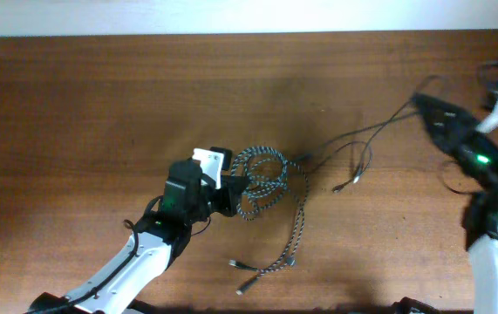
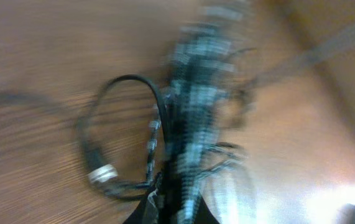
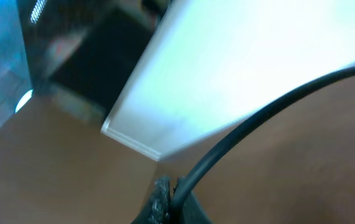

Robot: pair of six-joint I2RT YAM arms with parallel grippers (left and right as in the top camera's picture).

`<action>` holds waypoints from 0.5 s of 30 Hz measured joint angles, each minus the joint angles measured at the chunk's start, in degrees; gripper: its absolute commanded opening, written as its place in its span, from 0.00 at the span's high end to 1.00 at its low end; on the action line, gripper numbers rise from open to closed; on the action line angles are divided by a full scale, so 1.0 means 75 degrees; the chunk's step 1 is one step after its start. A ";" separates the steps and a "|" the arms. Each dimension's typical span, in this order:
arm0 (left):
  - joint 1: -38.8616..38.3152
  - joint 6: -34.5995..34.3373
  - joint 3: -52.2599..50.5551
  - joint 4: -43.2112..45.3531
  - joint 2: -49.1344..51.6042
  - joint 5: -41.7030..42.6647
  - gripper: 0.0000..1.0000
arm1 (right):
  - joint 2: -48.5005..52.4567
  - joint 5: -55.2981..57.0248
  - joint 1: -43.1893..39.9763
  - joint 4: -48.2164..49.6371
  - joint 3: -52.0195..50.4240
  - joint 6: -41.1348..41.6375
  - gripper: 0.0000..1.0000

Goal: Untangle cables

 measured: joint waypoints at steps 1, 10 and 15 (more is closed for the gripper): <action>0.0009 0.0009 0.0012 -0.0399 -0.0003 -0.1026 1.00 | -0.0434 -0.0111 -0.0746 -0.0017 0.0000 -0.0012 0.96; 0.0020 -0.2955 0.0026 -0.3025 -0.0015 -0.6301 1.00 | -0.0399 -0.0930 -0.0769 0.0772 0.0000 0.0667 0.96; 0.0029 -0.3072 0.0017 -0.2769 -0.0015 -0.3946 1.00 | -0.0318 -0.0650 -0.0373 0.3040 0.0090 -0.0472 0.96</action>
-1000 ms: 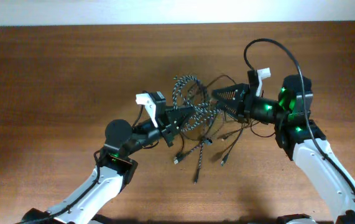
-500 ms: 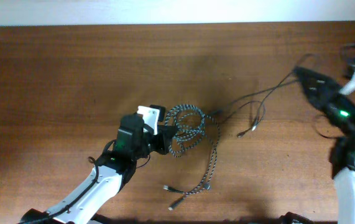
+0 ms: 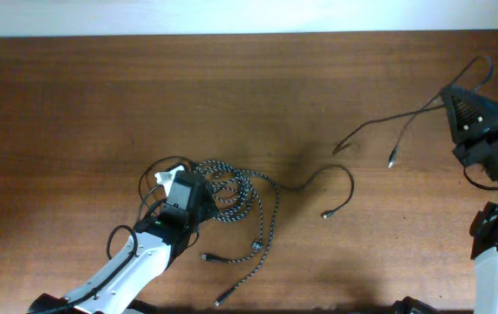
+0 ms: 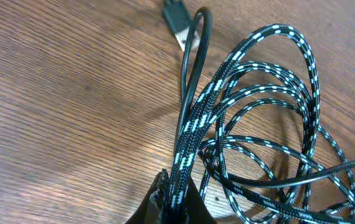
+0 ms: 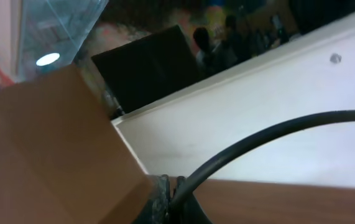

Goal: Untangle cables

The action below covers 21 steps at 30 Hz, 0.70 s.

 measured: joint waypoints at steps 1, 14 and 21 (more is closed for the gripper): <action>0.0000 0.0003 -0.0003 0.0006 0.0000 0.0128 1.00 | 0.0353 0.0557 0.0020 -0.0230 0.0498 -0.0580 0.96; 0.0000 0.0000 -0.0012 -0.0122 0.0012 0.0198 1.00 | 0.4829 0.9850 -0.3200 -0.7391 0.5088 -0.7892 0.95; 0.0000 0.0000 -0.0012 -0.0006 0.0012 0.0198 1.00 | 0.6441 0.9570 -0.3993 -0.8419 0.5036 -0.7341 0.01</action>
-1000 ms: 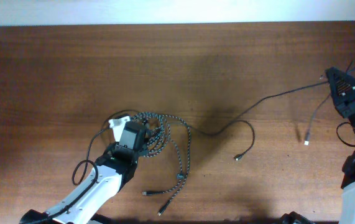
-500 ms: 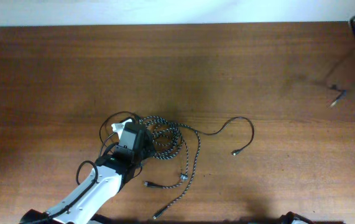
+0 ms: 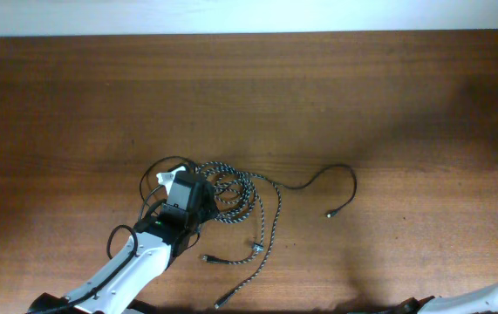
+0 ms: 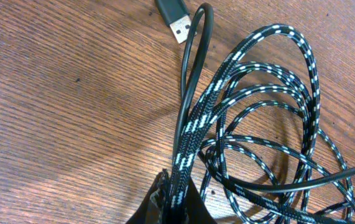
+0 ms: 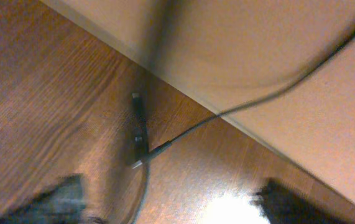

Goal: Untangle cables

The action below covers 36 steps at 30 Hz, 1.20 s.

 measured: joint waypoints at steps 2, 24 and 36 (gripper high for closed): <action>0.0000 0.0003 0.0000 0.0064 0.0000 0.0000 1.00 | 0.0000 -0.0117 -0.0012 -0.0099 0.0000 0.0038 0.01; -0.0003 0.0000 -0.0009 0.0458 0.0003 -0.0154 1.00 | -0.0641 0.3314 0.2704 0.3821 -0.2463 0.2226 0.01; -0.0003 0.0000 -0.0009 0.0382 0.0003 -0.0373 1.00 | 0.1763 0.0501 0.1961 0.3025 -0.0367 0.2766 0.96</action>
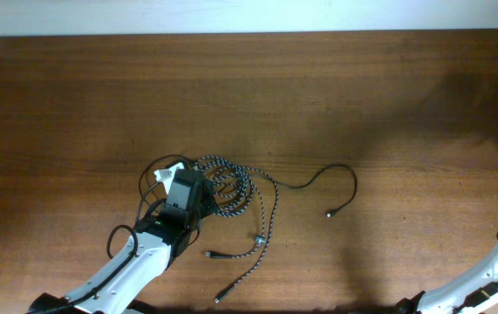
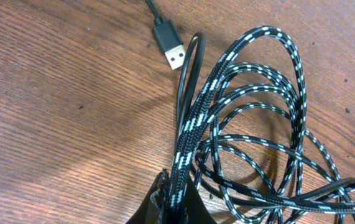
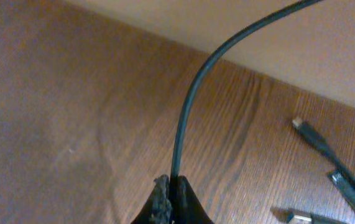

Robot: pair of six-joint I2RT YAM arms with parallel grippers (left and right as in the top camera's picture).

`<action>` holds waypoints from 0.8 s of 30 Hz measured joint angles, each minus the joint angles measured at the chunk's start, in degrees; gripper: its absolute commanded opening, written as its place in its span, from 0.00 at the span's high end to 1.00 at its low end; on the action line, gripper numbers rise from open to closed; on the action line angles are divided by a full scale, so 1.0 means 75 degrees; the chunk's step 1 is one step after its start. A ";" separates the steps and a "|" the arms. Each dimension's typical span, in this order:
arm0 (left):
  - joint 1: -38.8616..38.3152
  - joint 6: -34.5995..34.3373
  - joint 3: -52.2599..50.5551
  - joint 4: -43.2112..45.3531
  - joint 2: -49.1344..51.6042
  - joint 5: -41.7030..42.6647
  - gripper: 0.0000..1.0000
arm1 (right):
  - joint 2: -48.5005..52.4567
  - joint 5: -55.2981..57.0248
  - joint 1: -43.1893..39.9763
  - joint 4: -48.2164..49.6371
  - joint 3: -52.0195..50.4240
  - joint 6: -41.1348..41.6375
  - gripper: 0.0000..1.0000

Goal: Untangle cables

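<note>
A black-and-white braided cable lies coiled left of the table's middle, its loose ends trailing toward the front edge. My left gripper is shut on a bundle of its strands, pinched at the fingertips. A thin black cable runs from the coil to the right; its USB plug shows beside the coil. My right gripper is shut on another thin dark cable. Only the right arm shows overhead, at the right edge.
Several cable plugs lie on the wood at the right of the right wrist view, near the table's pale edge. A white wall strip borders the far side of the table.
The coil and my left gripper have shifted slightly; the braided ends lie a little differently. The right wrist view, blurred then, now shows its fingers shut on a thin cable low over the wood.
First my left gripper held the braided bundle near the table's middle, while the right held thin black cables still running into the tangle. Then the left was further left and the thin cables lay apart on the right. Later the right arm and its cables were off the overhead view.
</note>
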 measured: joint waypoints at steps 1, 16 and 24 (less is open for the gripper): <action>0.0003 0.0000 0.0000 -0.0070 -0.0003 0.0000 1.00 | 0.0003 -0.0020 0.0000 -0.0595 0.0047 -0.0003 0.96; 0.0003 0.0003 0.0000 -0.0207 0.0000 0.0326 0.01 | -0.4526 -0.5572 0.1530 -0.4226 0.2914 0.0522 0.01; -0.0350 0.1192 0.0093 -0.0615 -0.3864 0.1894 0.01 | -0.6379 -0.3547 0.5010 -0.5455 0.2868 -0.0574 0.01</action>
